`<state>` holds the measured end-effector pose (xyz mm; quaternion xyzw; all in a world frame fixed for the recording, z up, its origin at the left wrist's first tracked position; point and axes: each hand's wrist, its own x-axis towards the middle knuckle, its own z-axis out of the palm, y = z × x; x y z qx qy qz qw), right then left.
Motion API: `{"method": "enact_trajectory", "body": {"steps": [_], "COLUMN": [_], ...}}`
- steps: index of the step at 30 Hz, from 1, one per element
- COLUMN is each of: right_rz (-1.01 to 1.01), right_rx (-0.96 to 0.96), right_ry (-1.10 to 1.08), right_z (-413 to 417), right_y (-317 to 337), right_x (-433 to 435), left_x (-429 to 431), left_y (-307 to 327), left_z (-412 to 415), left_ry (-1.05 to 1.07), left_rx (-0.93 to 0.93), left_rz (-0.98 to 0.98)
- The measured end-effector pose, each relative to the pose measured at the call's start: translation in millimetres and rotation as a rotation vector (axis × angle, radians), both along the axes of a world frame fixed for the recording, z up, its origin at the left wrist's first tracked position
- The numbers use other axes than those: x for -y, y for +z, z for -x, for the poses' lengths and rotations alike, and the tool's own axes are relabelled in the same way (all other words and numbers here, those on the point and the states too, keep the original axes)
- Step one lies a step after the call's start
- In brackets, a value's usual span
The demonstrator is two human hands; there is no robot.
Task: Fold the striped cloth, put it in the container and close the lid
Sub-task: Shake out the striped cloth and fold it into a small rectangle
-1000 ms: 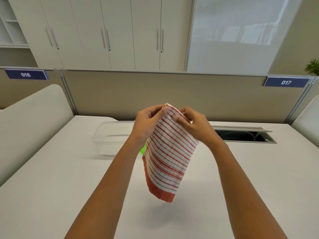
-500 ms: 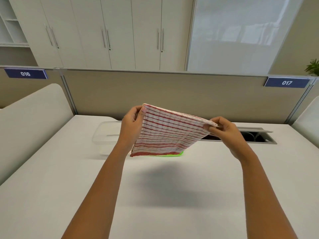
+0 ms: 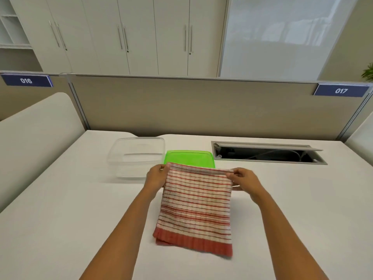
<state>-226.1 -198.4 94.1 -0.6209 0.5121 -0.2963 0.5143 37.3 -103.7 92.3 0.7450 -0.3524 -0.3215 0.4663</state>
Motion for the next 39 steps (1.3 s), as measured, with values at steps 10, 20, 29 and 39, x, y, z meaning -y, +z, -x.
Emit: {"method": "enact_trajectory", "body": {"steps": [10, 20, 29, 39], "right_rz": [-0.242, -0.011, 0.196, -0.119], "right_rx": [0.022, -0.196, -0.338, -0.365], "right_ry": [-0.008, -0.03, 0.016, -0.02], "right_z": [-15, -20, -26, -13], "right_y": [-51, -62, -57, -59], "right_x": [-4, -13, -36, -61], "left_x": [14, 11, -17, -60], "left_y": [-33, -46, -55, -56], "left_z": [-2, -5, 5, 15], "left_ry": [0.1, 0.059, 0.07, 0.073], "left_rx": [-0.057, -0.207, -0.061, -0.084], "left_rz": [0.005, -0.065, -0.146, -0.327]}}
